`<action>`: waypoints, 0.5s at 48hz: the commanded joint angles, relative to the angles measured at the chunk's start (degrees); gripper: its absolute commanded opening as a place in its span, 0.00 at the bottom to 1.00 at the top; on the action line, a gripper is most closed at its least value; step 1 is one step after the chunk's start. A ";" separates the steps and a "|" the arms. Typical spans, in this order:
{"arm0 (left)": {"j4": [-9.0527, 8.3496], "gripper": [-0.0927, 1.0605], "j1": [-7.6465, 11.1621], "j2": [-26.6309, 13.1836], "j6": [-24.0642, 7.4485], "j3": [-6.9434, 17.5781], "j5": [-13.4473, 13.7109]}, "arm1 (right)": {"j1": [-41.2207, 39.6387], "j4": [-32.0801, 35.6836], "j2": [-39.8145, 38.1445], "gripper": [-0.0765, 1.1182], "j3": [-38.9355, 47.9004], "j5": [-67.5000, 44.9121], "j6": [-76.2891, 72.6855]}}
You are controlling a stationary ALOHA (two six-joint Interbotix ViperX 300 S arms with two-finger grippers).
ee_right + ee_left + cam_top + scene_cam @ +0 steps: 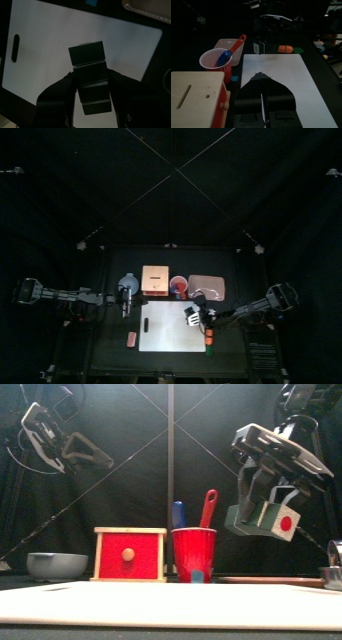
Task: Place sushi on board then cut the sushi with the knife then place the pieces on the plate
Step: Place the sushi on the board
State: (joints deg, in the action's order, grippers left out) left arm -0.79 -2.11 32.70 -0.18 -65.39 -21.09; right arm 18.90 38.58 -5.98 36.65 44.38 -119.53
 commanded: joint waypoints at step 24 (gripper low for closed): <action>-0.18 0.07 -0.18 0.88 -0.09 -0.62 -0.18 | 0.44 -7.65 19.69 0.53 -25.75 15.12 -8.00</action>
State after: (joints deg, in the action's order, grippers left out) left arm -0.79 -2.20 33.40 -0.18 -66.80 -21.01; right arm 19.60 32.43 14.24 13.97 57.83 -127.27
